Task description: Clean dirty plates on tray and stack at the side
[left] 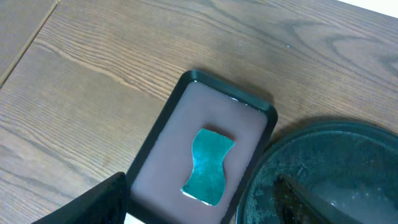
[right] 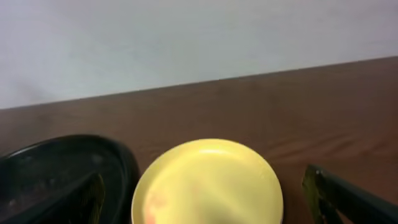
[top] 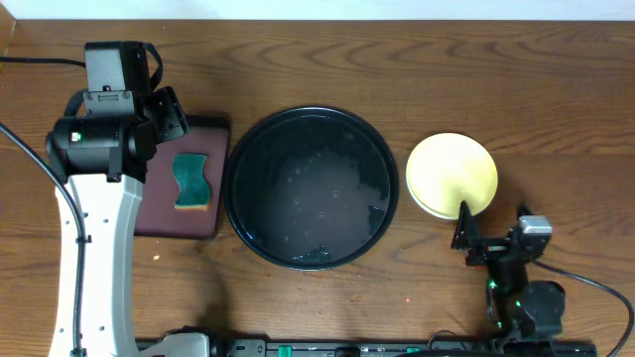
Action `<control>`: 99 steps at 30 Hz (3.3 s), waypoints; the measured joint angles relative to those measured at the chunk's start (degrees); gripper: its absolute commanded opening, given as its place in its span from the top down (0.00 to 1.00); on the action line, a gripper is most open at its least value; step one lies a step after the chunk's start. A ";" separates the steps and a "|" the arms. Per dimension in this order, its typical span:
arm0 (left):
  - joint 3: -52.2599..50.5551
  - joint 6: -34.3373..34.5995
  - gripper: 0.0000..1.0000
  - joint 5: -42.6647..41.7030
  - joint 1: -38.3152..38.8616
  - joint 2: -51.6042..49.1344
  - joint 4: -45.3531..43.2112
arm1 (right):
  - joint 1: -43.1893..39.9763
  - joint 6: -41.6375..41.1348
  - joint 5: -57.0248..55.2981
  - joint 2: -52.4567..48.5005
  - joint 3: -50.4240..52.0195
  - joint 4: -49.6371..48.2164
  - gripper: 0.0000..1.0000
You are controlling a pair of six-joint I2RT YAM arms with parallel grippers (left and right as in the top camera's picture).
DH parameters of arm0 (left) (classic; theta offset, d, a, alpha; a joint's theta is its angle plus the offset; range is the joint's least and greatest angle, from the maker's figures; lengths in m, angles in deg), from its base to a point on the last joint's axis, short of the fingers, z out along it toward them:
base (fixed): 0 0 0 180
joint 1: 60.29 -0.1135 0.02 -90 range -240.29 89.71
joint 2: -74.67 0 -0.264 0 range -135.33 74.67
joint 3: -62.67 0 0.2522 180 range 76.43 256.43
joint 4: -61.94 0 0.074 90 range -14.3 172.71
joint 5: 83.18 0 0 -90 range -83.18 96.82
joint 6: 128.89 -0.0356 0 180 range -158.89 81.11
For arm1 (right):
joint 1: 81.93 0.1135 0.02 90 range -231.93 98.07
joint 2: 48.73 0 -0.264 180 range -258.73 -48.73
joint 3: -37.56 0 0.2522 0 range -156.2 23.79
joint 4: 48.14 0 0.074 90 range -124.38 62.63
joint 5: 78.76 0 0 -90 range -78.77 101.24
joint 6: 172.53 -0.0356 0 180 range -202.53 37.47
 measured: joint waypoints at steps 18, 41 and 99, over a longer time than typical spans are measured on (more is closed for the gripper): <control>0.00 0.00 0.26 0.00 0.00 0.00 -0.02 | 0.00 0.00 0.00 0.04 0.00 0.09 0.01; -3.67 0.02 0.25 0.20 0.35 6.82 -2.93 | 0.00 0.00 0.02 0.04 0.00 0.09 0.01; -88.65 -23.96 0.25 -10.56 1.36 79.62 -56.76 | 0.00 -0.17 -0.09 0.07 0.00 0.11 0.01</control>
